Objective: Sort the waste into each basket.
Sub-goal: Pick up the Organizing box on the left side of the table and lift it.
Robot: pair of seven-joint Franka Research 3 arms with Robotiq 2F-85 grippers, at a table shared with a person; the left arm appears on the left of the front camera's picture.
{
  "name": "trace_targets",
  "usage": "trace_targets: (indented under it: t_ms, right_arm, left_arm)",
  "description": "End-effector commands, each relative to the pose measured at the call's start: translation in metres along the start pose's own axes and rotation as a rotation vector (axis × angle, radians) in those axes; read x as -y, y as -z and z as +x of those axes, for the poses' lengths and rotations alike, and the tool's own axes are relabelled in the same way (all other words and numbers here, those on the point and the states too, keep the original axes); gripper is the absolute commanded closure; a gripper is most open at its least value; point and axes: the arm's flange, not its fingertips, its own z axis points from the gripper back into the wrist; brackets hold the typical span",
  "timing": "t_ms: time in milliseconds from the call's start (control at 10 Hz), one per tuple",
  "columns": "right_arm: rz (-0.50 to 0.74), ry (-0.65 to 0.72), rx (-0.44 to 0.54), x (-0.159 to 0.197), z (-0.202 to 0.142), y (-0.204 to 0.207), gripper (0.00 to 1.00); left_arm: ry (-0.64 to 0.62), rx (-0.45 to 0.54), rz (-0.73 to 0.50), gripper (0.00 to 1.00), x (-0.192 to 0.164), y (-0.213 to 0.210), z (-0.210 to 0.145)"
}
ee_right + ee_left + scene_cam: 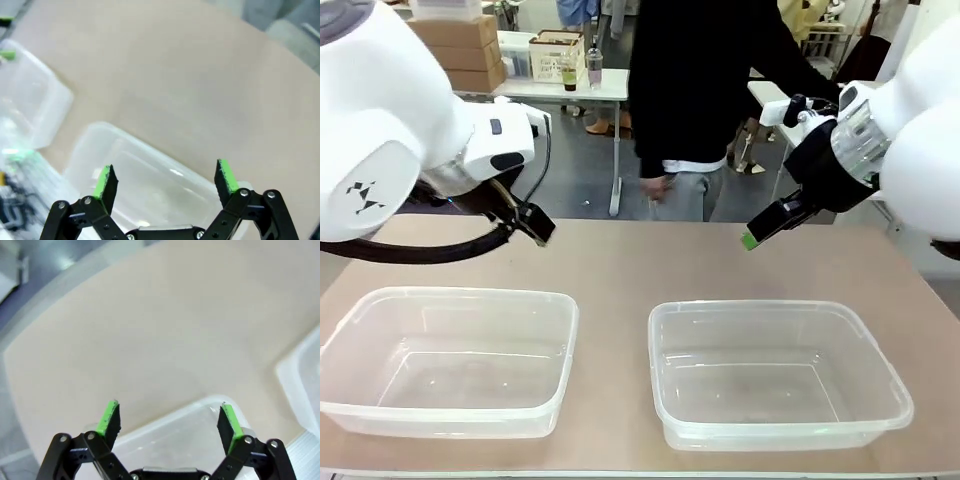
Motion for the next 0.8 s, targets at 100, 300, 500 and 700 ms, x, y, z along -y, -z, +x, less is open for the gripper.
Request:
trace_targets:
  t_ms: [100,300,500,700]
  right_arm:
    - [0.664,0.616,0.192,0.066,-0.046,-0.029,0.0]
    - [0.859,0.871,0.301,0.1,-0.059,-0.016,0.0]
    - [0.865,0.946,0.341,0.113,-0.062,-0.007,0.0]
    - [0.75,0.711,0.191,0.128,-0.04,-0.03,0.0]
  left_arm:
    - [-0.1,0.105,-0.637,0.0,-0.071,-0.043,-0.059]
    - [-0.381,0.337,-0.816,0.0,-0.108,-0.043,-0.089]
    - [-0.646,0.521,-0.836,0.0,-0.132,-0.037,-0.1]
    - [-0.247,0.323,-0.741,0.0,-0.129,-0.062,-0.045]
